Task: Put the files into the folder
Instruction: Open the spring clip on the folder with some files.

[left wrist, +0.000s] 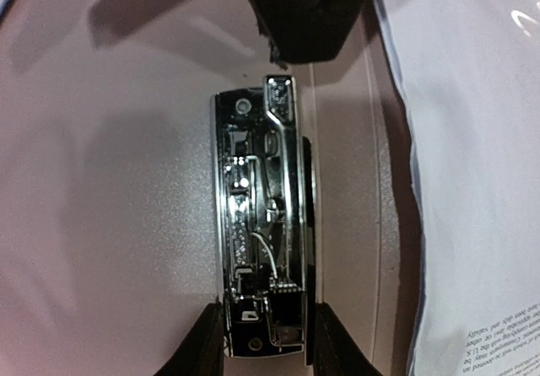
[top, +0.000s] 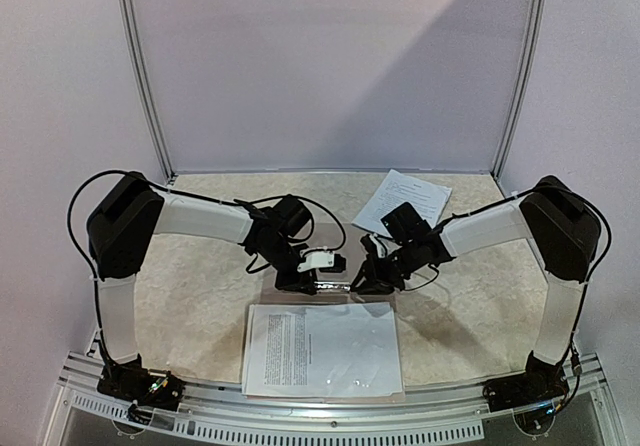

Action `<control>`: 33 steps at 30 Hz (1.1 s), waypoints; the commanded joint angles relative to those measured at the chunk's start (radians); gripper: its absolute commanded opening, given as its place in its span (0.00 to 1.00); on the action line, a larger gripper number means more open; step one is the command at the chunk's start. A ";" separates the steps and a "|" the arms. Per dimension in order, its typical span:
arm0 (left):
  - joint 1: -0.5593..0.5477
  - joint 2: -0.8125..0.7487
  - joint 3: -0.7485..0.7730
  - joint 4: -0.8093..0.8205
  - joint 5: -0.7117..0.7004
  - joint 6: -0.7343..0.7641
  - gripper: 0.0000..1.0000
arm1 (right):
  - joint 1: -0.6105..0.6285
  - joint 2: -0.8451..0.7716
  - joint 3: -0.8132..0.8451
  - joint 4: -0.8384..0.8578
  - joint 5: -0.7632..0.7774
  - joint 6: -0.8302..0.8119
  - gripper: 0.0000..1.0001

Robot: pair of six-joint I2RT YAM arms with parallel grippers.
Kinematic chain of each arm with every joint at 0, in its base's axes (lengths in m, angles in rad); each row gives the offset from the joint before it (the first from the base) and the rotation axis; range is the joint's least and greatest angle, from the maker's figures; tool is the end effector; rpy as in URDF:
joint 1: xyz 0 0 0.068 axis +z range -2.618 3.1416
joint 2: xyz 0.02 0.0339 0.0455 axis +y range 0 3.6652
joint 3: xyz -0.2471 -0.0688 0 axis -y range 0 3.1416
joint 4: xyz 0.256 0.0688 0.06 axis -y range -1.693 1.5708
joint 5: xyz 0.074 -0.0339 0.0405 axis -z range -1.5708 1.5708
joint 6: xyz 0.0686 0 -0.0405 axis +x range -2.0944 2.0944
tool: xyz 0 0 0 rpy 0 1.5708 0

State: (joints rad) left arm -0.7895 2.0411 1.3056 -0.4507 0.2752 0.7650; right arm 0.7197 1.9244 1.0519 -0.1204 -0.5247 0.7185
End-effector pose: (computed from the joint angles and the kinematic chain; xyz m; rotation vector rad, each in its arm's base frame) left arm 0.2787 -0.3075 0.0767 1.9715 1.8987 -0.3854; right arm 0.2699 0.2822 0.0761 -0.2277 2.8306 1.1263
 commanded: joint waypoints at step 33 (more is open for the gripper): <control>-0.058 0.116 -0.027 -0.159 -0.012 0.081 0.30 | -0.017 0.193 0.016 0.050 -0.005 0.032 0.01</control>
State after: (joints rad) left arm -0.7925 2.0537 1.3293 -0.4881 0.2764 0.7845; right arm 0.6937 2.0174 1.0687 -0.0280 -0.6460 0.7464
